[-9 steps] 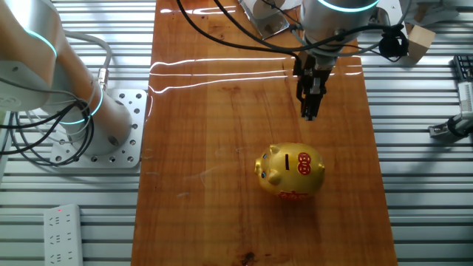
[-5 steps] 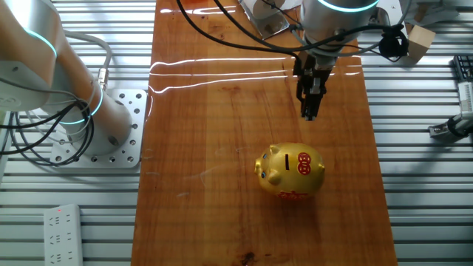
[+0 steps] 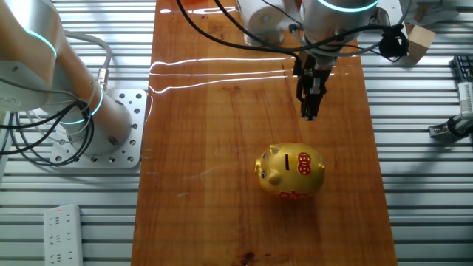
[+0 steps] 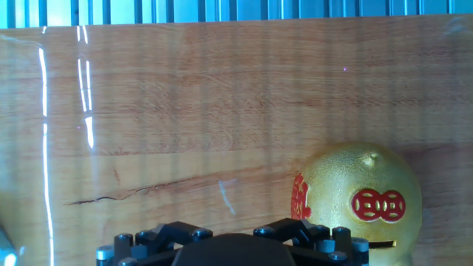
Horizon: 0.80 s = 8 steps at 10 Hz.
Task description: Take the roll of paper down from the shelf
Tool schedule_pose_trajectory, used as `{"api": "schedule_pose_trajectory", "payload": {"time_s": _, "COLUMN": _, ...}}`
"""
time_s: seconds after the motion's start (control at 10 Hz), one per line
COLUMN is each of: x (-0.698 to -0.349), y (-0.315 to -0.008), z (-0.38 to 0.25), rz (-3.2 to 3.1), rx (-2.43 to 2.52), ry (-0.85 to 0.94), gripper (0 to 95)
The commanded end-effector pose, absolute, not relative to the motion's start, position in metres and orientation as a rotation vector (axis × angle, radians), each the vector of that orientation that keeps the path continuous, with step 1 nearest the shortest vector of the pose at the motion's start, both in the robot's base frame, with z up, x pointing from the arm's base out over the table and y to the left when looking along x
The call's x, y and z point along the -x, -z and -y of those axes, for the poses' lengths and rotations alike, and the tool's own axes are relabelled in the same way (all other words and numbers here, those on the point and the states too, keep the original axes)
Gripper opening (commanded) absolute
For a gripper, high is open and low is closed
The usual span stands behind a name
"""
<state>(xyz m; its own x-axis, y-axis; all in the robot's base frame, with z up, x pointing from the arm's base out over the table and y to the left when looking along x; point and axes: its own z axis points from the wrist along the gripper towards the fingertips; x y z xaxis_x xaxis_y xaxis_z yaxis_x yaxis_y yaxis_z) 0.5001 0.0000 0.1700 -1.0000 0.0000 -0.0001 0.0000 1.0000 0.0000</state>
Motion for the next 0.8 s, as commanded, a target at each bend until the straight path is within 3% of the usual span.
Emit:
{"api": "schedule_pose_trajectory", "payload": {"time_s": 0.1, "x": -0.5, "y": -0.17, "z": 0.0, "rz": -3.059, "rx": -0.158, "ry": -0.047, "gripper": 0.0}}
{"api": "schedule_pose_trajectory", "payload": {"time_s": 0.8, "x": -0.5001, "y": -0.1701, "z": -0.0001, "rz": -3.062, "rx": -0.147, "ry": -0.039, "gripper": 0.0}}
